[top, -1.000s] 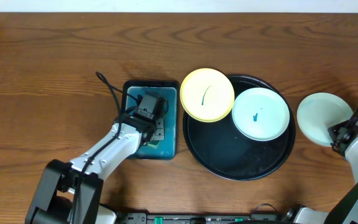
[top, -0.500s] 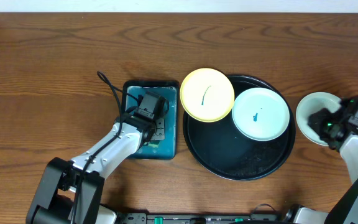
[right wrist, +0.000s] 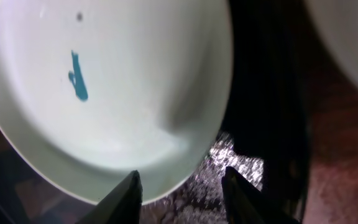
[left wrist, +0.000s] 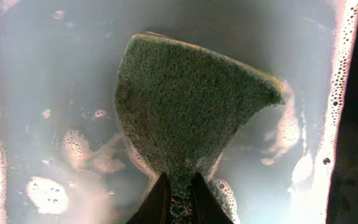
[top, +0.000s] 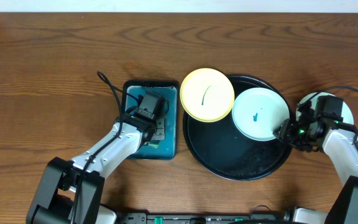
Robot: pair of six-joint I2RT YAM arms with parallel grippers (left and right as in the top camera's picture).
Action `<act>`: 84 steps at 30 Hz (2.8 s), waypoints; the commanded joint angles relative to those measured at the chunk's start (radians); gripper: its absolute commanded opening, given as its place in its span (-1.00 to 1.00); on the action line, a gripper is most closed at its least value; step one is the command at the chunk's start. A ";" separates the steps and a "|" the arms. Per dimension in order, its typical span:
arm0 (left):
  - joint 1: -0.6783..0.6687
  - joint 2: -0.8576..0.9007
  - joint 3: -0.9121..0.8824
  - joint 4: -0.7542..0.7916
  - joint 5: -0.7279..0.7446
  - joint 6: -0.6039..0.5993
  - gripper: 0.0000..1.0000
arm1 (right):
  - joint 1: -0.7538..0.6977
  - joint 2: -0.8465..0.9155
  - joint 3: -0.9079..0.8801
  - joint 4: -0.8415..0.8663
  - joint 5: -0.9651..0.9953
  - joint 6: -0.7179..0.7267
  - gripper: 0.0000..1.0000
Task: Clean dirty plates on tray and stack at the side
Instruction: 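Set the plate down right of the tray and reach back to the other green plate, then grip the pale green plate rim with the right gripper and tilt it up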
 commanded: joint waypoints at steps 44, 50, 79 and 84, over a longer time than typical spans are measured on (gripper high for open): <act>0.002 0.026 -0.013 -0.007 0.002 0.002 -0.85 | 0.193 0.148 -0.004 0.034 0.146 0.326 -0.86; 0.002 0.026 -0.013 -0.007 0.002 0.002 -0.84 | 0.193 0.147 -0.004 -0.009 0.138 0.320 -0.98; 0.002 -0.159 -0.011 -0.038 0.116 0.002 -0.85 | 0.193 0.147 -0.004 -0.046 0.019 -0.106 -0.97; 0.002 -0.252 -0.011 -0.056 0.118 0.002 -0.85 | 0.193 0.147 -0.004 -0.026 0.019 -0.106 -0.98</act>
